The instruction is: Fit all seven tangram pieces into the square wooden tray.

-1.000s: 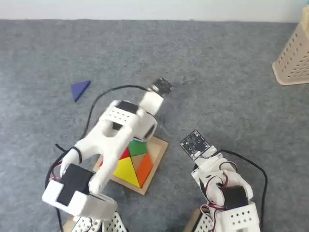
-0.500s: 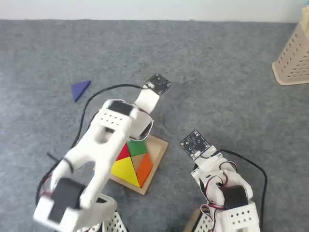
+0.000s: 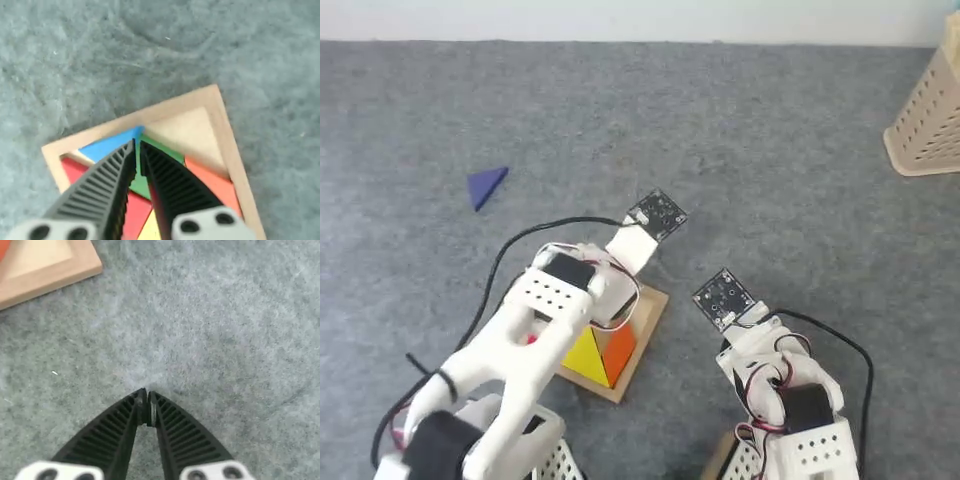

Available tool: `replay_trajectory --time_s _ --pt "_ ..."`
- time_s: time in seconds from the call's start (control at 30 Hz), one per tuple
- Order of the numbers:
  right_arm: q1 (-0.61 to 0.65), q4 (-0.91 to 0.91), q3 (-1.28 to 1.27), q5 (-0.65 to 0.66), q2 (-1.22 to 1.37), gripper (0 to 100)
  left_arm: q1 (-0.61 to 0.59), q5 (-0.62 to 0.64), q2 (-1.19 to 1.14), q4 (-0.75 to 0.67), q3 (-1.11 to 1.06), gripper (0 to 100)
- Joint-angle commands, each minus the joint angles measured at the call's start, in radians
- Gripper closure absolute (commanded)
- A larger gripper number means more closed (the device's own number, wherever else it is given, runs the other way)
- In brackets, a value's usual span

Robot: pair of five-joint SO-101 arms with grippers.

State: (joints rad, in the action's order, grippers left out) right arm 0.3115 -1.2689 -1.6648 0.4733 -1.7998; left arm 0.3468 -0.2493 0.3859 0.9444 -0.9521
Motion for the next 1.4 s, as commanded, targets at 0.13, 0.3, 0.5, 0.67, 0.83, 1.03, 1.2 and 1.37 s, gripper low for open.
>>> replay_trajectory --time_s 0.13,0.3,0.5,0.67,0.83,1.03,1.2,1.37 --pt "-0.001 -0.005 -0.018 -0.006 -0.015 99.1 0.018 -0.012 -0.133 -0.109 0.007 99" --pt "-0.001 -0.005 -0.018 -0.006 -0.015 99.1 -0.04 -0.015 -0.17 -0.13 0.016 99" --pt "-0.001 -0.005 -0.018 -0.006 -0.015 99.1 -0.049 -0.015 -0.17 -0.129 0.016 99" --pt "-0.001 -0.005 -0.018 -0.006 -0.015 99.1 -0.048 -0.015 -0.169 -0.1 0.021 99" --pt "-0.001 -0.005 -0.018 -0.006 -0.015 99.1 -0.054 -0.015 -0.089 -0.06 0.024 99" --pt "-0.001 -0.005 -0.018 -0.006 -0.015 99.1 -0.054 -0.015 -0.064 -0.044 0.01 99" --pt "-0.001 -0.005 -0.018 -0.006 -0.015 99.1 -0.092 -0.018 -0.064 -0.044 0.012 99" --pt "-0.001 -0.005 -0.018 -0.006 -0.015 99.1 -0.19 -0.078 -0.064 -0.044 0.013 99"
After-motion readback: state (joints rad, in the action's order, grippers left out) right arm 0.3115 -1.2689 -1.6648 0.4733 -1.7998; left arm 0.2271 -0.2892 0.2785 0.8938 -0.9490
